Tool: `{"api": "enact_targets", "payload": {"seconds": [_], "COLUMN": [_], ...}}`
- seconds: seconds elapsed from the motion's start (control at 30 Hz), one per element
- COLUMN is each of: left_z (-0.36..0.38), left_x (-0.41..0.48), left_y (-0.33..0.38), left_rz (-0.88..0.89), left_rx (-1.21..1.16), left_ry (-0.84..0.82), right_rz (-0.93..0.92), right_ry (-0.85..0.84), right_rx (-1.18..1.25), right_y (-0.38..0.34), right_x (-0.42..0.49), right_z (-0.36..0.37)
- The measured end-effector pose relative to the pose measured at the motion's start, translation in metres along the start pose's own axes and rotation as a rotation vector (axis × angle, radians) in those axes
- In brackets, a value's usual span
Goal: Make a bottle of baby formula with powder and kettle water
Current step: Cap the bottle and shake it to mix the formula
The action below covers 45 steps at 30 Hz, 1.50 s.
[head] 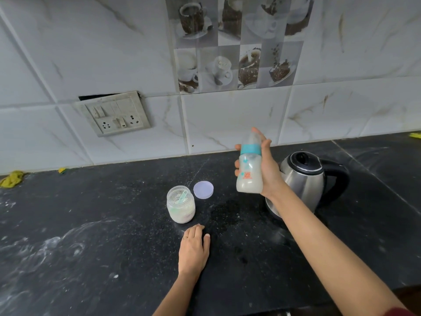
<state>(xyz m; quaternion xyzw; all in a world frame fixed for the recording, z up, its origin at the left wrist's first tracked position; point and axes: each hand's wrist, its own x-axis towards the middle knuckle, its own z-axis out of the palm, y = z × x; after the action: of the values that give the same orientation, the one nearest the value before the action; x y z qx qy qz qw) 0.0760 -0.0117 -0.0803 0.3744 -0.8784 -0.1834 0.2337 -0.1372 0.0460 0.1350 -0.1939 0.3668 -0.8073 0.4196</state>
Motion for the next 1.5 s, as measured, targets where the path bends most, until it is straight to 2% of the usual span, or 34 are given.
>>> {"api": "enact_targets", "payload": {"seconds": [0.1, 0.23, 0.37, 0.5, 0.67, 0.77, 0.9, 1.03, 1.13, 1.37, 1.5], "left_z": [0.0, 0.001, 0.001, 0.001, 0.001, -0.001, 0.0, 0.0, 0.0, 0.0, 0.0], "left_x": [0.0, 0.0, 0.0, 0.0, 0.0, 0.0, 0.001, 0.001, 0.002, 0.002, 0.002], "left_y": [0.0, -0.001, 0.0, -0.001, 0.0, 0.001, 0.001, 0.001, 0.001, 0.002, 0.002], "left_rz": [-0.002, 0.005, -0.003, 0.003, 0.003, 0.005, 0.002, -0.003, -0.006, -0.014, -0.011], "left_rx": [-0.006, 0.0, 0.002, 0.011, 0.004, 0.003, 0.0, -0.008, -0.004, -0.004, 0.0], "left_ry": [-0.004, 0.007, 0.007, 0.009, 0.006, 0.008, 0.004, 0.006, -0.002, -0.004, -0.003], "right_rz": [0.009, 0.075, 0.043, 0.1, 0.075, 0.118, -0.021, 0.0, -0.084, 0.088, 0.106], "right_ry": [0.104, 0.081, 0.131, 0.073, 0.103, 0.008, -0.039, -0.164, -0.018, -0.029, -0.053], "right_rx": [0.145, 0.03, 0.18, 0.018, 0.195, 0.034, 0.166, -0.006, 0.118, 0.167, 0.091], "right_y": [-0.005, -0.004, -0.011, 0.001, -0.003, 0.005, 0.007, 0.013, 0.011, 0.017, 0.018], "right_x": [0.007, 0.002, 0.008, 0.006, 0.012, 0.005, 0.006, 0.003, 0.008, 0.009, 0.005], "right_z": [-0.003, -0.004, -0.002, -0.004, -0.003, -0.001, -0.002, -0.006, -0.006, -0.009, -0.007]}}
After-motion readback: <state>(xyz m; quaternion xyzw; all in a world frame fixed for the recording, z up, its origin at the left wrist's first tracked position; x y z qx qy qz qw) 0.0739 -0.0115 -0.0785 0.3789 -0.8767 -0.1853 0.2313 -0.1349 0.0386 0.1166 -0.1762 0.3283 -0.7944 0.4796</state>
